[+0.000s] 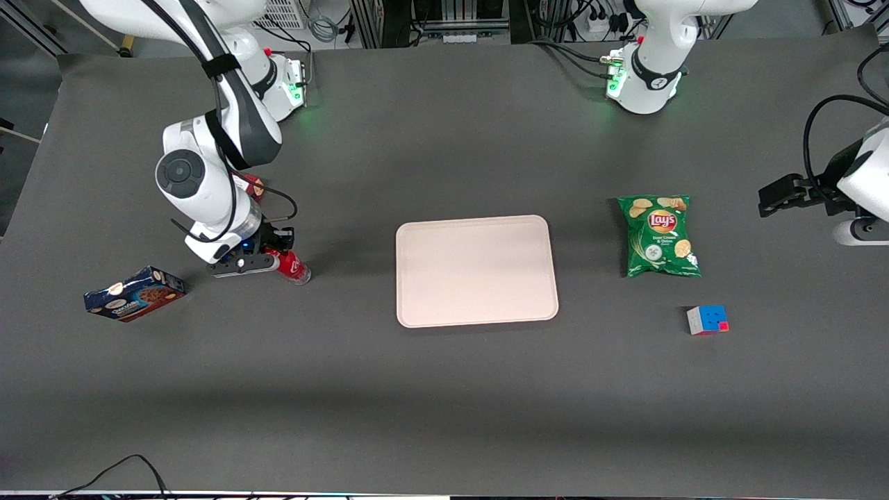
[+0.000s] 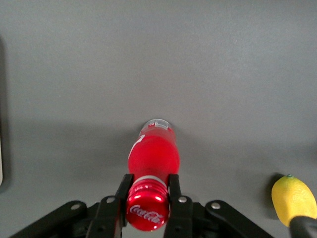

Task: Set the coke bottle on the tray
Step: 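Lift the bottle and carry it toward the white tray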

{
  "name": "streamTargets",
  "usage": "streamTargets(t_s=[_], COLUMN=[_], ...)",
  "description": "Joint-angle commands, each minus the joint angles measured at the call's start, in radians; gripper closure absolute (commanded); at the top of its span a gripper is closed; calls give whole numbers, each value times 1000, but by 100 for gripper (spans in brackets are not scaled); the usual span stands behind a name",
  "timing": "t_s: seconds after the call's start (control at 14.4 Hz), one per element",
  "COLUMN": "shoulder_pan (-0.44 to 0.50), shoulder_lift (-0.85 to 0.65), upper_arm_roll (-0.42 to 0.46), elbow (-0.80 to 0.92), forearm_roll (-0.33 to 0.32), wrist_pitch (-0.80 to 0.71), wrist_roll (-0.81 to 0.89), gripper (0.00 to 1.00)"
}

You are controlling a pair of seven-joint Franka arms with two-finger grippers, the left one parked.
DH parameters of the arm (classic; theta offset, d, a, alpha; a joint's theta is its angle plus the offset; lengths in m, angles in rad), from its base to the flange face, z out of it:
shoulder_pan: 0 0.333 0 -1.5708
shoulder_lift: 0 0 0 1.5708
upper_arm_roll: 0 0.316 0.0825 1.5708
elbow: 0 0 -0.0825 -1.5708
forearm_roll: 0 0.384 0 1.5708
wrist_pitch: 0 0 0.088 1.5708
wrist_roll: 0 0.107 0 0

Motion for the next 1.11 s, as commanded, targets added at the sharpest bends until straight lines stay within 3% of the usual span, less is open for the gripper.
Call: streamTargets(t_s=[0.0,0.49,0.83,1.04], shoulder_pan=[0,1,9,67], shoulder_lift=[-89,-103,9,166], upper_arm_roll=[4,73,257,293], elbow=[20,414,705,848], forearm_roll=[-20,5,11,8], wrist_pitch=[-69,-555,-680,-680], wrist_roll=[31,91,342,509], gripper=[100,100,100,100])
